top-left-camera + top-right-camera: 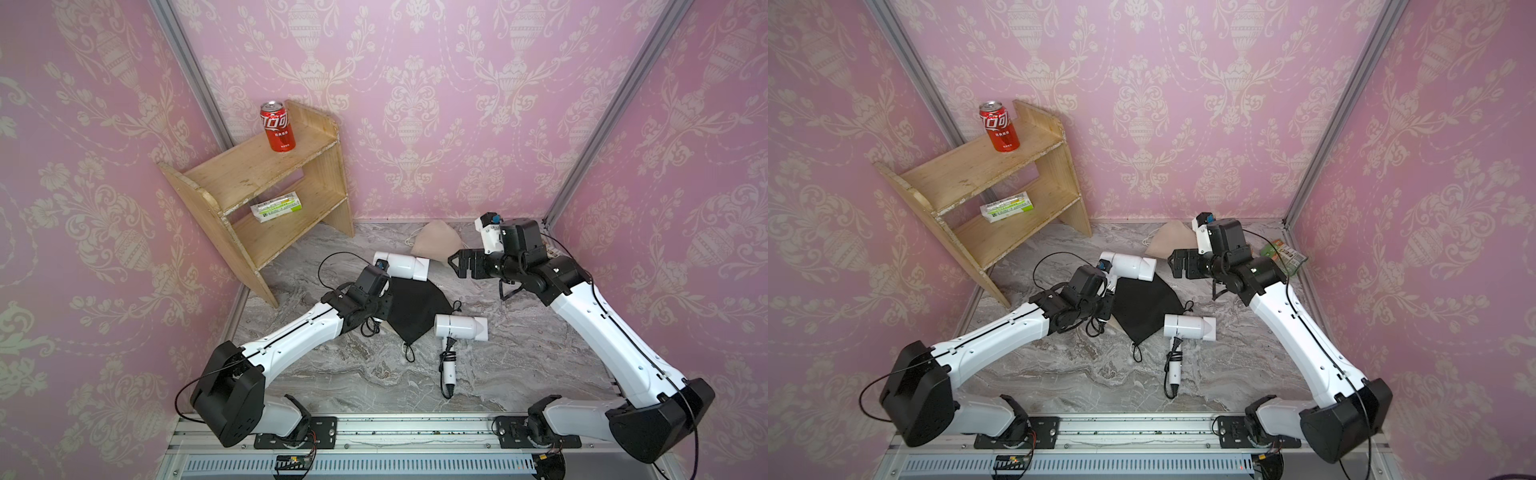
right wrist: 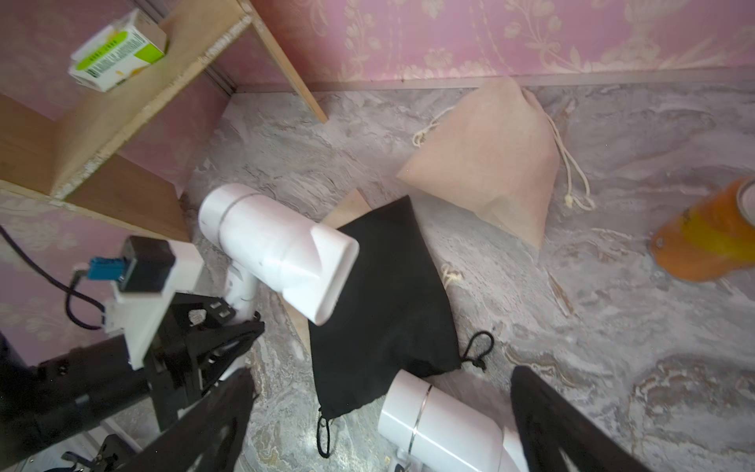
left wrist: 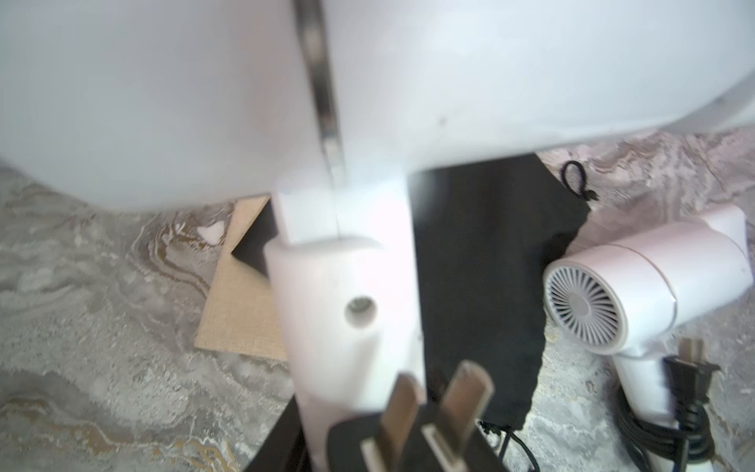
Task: Pack away hair dryers
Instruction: Pick up the hair dryer from the center of the board, then fold the hair dryer.
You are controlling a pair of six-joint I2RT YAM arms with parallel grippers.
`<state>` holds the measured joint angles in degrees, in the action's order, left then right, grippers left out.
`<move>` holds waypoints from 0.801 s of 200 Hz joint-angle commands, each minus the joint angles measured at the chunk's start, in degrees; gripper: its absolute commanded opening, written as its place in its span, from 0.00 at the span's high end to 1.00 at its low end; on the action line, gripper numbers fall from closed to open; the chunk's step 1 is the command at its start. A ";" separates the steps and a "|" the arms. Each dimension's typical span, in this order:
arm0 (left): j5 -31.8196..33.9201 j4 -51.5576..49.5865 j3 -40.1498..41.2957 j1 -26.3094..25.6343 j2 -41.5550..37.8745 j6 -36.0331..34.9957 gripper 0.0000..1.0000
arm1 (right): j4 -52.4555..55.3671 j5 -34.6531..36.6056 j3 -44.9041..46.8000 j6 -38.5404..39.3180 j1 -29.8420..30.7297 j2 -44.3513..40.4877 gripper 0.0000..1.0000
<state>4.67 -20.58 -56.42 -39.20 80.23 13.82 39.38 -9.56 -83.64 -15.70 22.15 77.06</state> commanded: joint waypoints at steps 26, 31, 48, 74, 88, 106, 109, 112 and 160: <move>4.02 7.96 -3.86 -6.18 -0.30 -14.28 0.76 | 9.15 -14.89 -14.28 9.22 -1.64 12.27 0.00; 4.03 8.54 -4.05 -6.61 -0.12 -15.01 0.76 | 9.89 -15.59 -15.52 9.65 -1.74 13.54 0.00; 4.02 9.74 -5.03 -7.94 0.57 -17.39 0.77 | 12.51 -17.53 -18.81 11.46 -1.94 17.07 0.00; 3.62 11.19 -6.00 -9.48 1.66 -20.97 0.78 | 14.06 -20.54 -20.27 12.84 -1.96 19.36 0.00; 3.28 11.74 -6.53 -9.82 2.41 -22.11 0.78 | 14.39 -21.74 -20.09 13.38 -1.94 19.88 0.00; 3.57 12.69 -7.20 -9.84 3.33 -23.51 0.79 | 14.77 -21.95 -19.19 14.04 -1.94 20.23 0.01; 3.58 12.79 -7.28 -9.84 3.50 -23.67 0.79 | 14.77 -22.01 -19.01 14.12 -1.94 20.24 0.01; 3.57 12.98 -7.34 -9.84 3.60 -23.94 0.79 | 14.83 -21.99 -18.88 14.18 -1.95 20.24 0.01; 3.39 15.56 -8.68 -9.93 4.85 -26.16 0.79 | 16.79 -23.17 -18.99 16.26 -1.94 22.71 0.04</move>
<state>6.98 -10.31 -61.52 -48.62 85.19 -9.50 53.69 -31.16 -101.95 -1.91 20.38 98.00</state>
